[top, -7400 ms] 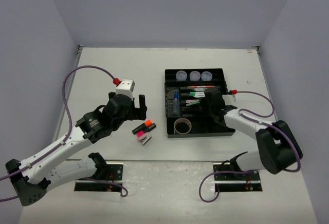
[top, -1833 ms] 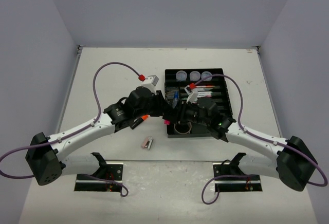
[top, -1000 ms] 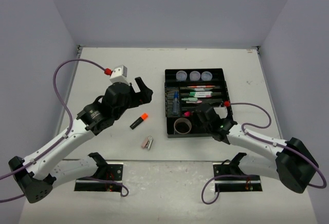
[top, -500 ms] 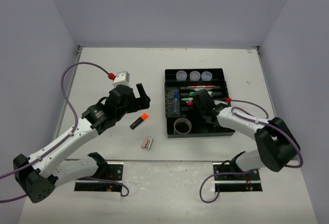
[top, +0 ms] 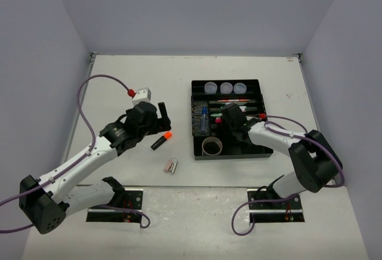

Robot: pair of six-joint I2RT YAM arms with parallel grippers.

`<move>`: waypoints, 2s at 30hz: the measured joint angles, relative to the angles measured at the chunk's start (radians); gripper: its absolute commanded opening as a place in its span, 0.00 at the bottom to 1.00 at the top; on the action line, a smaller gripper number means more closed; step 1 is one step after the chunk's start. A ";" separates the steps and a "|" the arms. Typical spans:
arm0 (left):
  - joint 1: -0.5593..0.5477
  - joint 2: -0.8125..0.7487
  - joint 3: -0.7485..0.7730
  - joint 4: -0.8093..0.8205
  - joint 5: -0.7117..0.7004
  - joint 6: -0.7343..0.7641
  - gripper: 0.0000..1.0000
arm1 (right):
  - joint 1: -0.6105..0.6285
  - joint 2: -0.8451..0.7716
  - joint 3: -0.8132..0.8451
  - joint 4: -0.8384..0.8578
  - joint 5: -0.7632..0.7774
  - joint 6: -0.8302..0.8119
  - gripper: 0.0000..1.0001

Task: Sort the stationery into containers
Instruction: Place the pen in the storage box, then pick up the pen from the center of the board.

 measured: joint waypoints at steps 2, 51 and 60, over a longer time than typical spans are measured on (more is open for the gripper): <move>0.007 0.025 -0.007 -0.001 -0.001 0.000 1.00 | 0.000 0.001 -0.005 0.021 -0.005 0.003 0.48; 0.045 0.536 -0.022 0.114 0.117 0.192 0.00 | -0.001 -0.777 -0.231 0.375 -0.496 -0.966 0.79; -0.145 0.131 -0.038 0.232 0.194 0.213 0.00 | 0.122 -0.369 -0.121 0.403 -0.721 -0.941 0.88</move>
